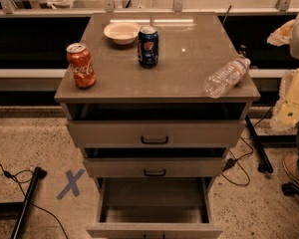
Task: Place water bottle into bottom drawer
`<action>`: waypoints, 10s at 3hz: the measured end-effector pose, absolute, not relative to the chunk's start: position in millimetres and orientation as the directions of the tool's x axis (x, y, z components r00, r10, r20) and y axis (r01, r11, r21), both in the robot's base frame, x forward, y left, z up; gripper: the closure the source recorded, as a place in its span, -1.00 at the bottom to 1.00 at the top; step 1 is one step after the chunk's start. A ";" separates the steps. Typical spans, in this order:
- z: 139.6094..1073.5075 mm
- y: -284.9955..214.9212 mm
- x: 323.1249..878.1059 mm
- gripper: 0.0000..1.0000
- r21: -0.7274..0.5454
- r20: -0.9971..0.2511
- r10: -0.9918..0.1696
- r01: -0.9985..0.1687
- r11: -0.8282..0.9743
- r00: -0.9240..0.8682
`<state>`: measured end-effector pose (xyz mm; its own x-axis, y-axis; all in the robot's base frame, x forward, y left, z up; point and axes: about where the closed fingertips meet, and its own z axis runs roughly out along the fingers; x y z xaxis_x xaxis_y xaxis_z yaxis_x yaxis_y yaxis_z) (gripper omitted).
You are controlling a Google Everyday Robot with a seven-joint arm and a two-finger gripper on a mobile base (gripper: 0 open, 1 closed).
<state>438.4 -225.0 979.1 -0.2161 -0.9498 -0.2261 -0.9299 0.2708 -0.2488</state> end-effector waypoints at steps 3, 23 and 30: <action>938.4 -262.1 490.3 -1.00 -0.343 -0.070 -0.995 -0.936 0.086 -0.066; 994.4 -295.6 593.5 1.00 -0.537 -0.039 -0.966 -0.821 -0.196 0.257; 755.8 -136.1 494.8 1.00 -0.057 -0.354 -0.935 -0.998 0.038 -0.015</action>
Offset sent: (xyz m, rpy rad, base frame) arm 0.0396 -0.0283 -0.0337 -0.1945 -0.0541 0.1124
